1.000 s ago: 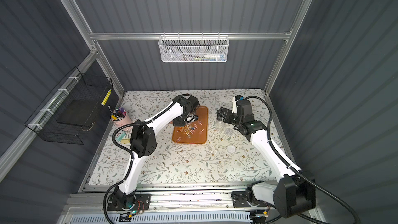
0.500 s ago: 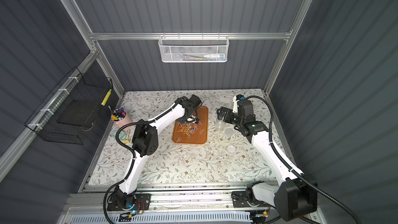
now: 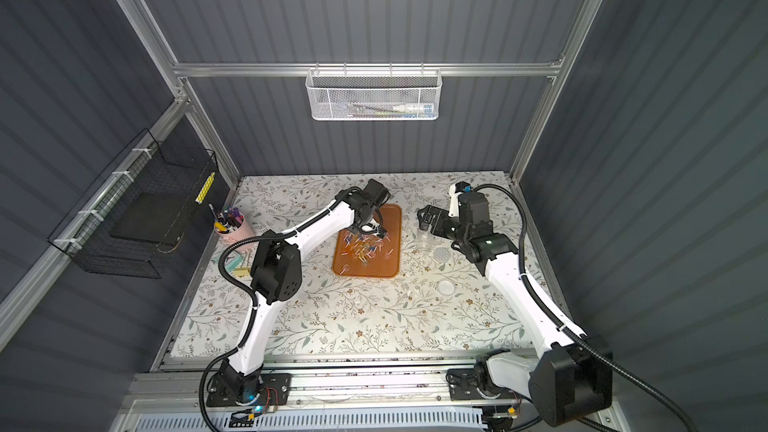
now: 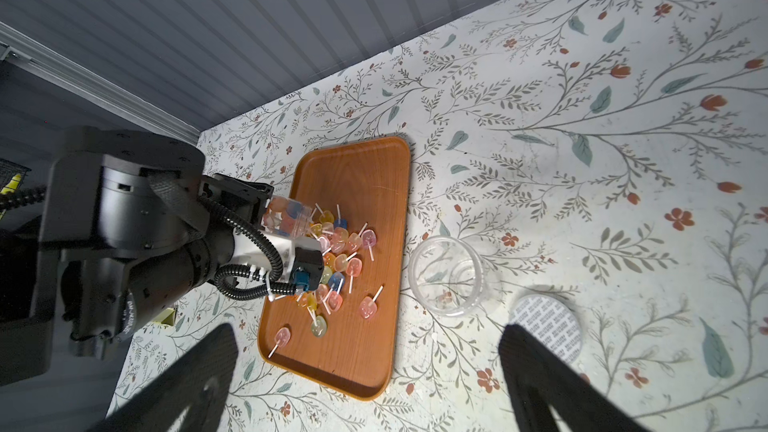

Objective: Pour the candies out of the jar
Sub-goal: 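Pour the candies out of the jar onto the tray.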

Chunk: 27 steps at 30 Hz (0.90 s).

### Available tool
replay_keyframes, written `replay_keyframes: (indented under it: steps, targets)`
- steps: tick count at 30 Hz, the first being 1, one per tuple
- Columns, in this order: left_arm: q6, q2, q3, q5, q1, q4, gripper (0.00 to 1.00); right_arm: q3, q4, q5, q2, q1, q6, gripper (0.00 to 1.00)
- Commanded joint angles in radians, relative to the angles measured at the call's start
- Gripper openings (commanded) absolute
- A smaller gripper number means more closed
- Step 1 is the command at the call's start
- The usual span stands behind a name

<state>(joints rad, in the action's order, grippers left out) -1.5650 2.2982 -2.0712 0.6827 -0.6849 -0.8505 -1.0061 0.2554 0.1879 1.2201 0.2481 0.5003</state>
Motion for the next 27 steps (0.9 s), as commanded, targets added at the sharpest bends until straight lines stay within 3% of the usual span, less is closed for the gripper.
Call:
replay_keyframes:
  steps: [1,14,18,21,24,27]
  targets:
    - [-0.107,-0.087,0.02,0.012,0.001,0.084,0.0,0.008,-0.011,0.009,0.001,-0.006,0.013,0.99]
    - [-0.232,-0.059,0.088,0.016,-0.005,0.12,0.0,0.019,-0.019,0.012,-0.006,-0.006,0.019,0.99]
    - [-0.304,-0.089,0.146,0.025,-0.006,0.207,0.0,0.018,-0.013,0.007,-0.01,-0.006,0.015,0.99]
    - [-0.387,-0.13,0.227,0.026,-0.002,0.379,0.0,0.018,-0.017,0.01,-0.007,-0.006,0.02,0.99]
    - [-0.381,-0.166,0.288,-0.005,0.002,0.506,0.0,0.019,-0.019,0.012,-0.007,-0.006,0.024,0.99]
    - [-0.384,-0.158,0.326,-0.002,0.001,0.495,0.0,0.024,-0.022,0.011,-0.013,-0.006,0.023,0.99]
